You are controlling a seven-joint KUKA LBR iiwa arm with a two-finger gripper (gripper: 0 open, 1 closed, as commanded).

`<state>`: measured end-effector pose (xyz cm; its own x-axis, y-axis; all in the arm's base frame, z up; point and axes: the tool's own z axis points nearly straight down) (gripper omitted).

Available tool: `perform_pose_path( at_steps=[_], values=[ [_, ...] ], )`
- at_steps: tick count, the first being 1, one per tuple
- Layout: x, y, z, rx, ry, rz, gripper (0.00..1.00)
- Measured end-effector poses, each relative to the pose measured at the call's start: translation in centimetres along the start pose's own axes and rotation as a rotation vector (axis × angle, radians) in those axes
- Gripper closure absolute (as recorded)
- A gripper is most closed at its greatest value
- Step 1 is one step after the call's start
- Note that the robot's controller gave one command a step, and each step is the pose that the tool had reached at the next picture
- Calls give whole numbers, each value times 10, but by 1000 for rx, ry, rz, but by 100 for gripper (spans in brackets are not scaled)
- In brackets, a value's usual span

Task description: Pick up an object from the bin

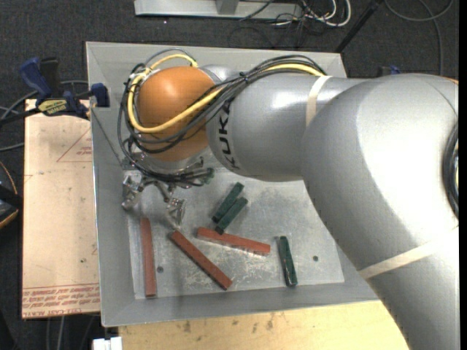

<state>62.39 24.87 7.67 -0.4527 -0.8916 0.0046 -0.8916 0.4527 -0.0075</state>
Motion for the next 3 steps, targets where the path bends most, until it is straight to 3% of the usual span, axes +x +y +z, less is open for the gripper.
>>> perform_pose_path(
  at_steps=[1,2,3],
  values=[
    [0,0,0,-1,-3,3,0],
    [17,27,-1,8,-21,-446,100],
    [19,28,1,2,-17,-446,0]
  ],
)
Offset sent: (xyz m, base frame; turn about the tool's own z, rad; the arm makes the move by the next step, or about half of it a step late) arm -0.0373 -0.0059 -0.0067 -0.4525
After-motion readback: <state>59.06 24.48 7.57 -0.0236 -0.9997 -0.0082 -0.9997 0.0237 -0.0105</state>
